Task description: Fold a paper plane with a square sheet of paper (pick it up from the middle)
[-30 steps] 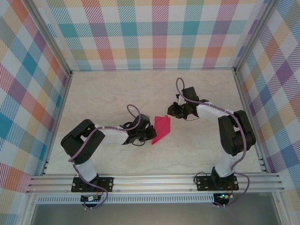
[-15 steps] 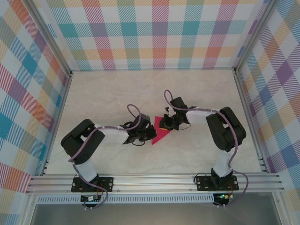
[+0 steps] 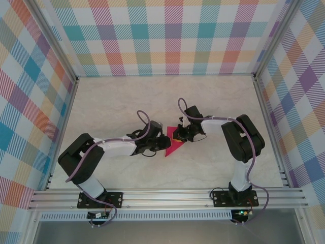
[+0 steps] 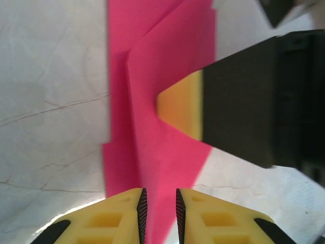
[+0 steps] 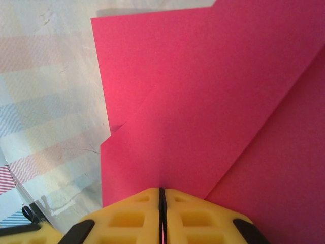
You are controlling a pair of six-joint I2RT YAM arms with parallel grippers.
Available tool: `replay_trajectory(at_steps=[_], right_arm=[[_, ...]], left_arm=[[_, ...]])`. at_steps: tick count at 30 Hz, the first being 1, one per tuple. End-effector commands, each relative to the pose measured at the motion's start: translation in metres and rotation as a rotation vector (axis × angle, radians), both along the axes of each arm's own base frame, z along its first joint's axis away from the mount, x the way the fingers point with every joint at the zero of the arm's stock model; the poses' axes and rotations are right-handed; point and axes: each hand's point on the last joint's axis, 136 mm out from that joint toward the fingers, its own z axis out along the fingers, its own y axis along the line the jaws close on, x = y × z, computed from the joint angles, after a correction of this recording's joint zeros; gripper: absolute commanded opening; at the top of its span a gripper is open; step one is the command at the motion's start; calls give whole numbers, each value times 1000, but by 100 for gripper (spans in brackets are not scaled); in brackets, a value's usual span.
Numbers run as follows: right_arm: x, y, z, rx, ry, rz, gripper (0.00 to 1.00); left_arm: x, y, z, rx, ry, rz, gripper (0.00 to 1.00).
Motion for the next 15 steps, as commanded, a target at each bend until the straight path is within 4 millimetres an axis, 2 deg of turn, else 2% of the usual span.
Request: replay_trajectory(at_steps=[1, 8, 15], right_arm=[[-14, -12, -28, -83, 65, -19, 10], [-15, -14, -30, -88, 73, -21, 9], [-17, -17, -36, -111, 85, -27, 10]], left_arm=[[-7, -9, 10, -35, -2, -46, 25], [-19, -15, 0, -82, 47, -79, 26], [-23, -14, -13, -41, 82, -79, 28]])
